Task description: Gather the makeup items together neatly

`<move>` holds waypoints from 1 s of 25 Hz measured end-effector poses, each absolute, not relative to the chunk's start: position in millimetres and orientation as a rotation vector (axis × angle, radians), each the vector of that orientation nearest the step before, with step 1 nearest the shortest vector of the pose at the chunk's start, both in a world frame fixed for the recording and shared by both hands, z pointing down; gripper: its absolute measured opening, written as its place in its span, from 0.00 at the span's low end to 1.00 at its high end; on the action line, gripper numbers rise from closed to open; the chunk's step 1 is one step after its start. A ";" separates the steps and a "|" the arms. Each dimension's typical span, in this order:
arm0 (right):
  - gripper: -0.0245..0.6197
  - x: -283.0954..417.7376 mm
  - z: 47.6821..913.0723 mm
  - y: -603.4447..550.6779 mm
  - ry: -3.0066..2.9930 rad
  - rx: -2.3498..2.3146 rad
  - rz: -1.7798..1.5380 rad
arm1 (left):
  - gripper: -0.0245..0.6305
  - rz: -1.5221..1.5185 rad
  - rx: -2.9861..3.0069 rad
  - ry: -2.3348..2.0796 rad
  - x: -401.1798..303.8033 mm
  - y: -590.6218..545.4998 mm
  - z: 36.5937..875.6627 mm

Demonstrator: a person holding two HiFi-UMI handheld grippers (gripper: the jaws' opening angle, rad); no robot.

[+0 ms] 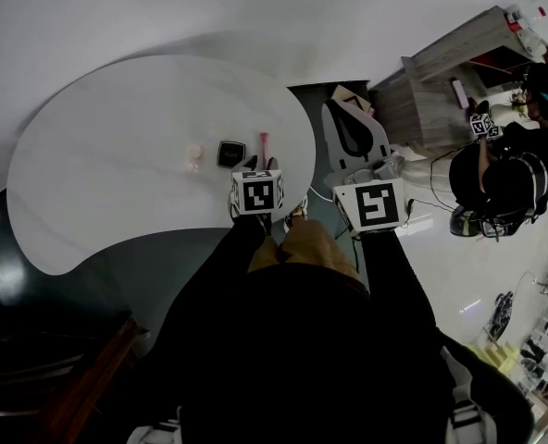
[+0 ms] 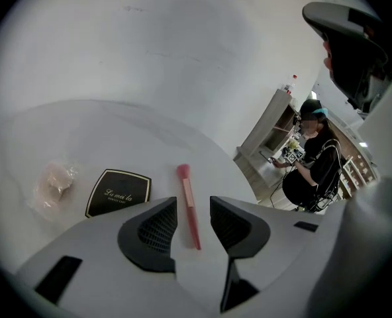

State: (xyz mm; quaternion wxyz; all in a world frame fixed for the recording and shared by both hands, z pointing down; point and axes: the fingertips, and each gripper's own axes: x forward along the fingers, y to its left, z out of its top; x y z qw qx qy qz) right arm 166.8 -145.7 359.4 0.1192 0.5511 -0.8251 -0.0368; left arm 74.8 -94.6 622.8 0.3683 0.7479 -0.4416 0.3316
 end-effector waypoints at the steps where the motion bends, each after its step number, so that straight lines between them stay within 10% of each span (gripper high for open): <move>1: 0.08 167.5 358.9 -144.9 -2.407 1.616 -0.106 | 0.29 0.853 1.922 -1.134 73.6 -92.5 622.8; 25: 0.08 107.4 335.6 -148.9 -2.506 1.654 -0.104 | 0.29 0.637 2.420 -1.399 -0.5 -124.9 446.2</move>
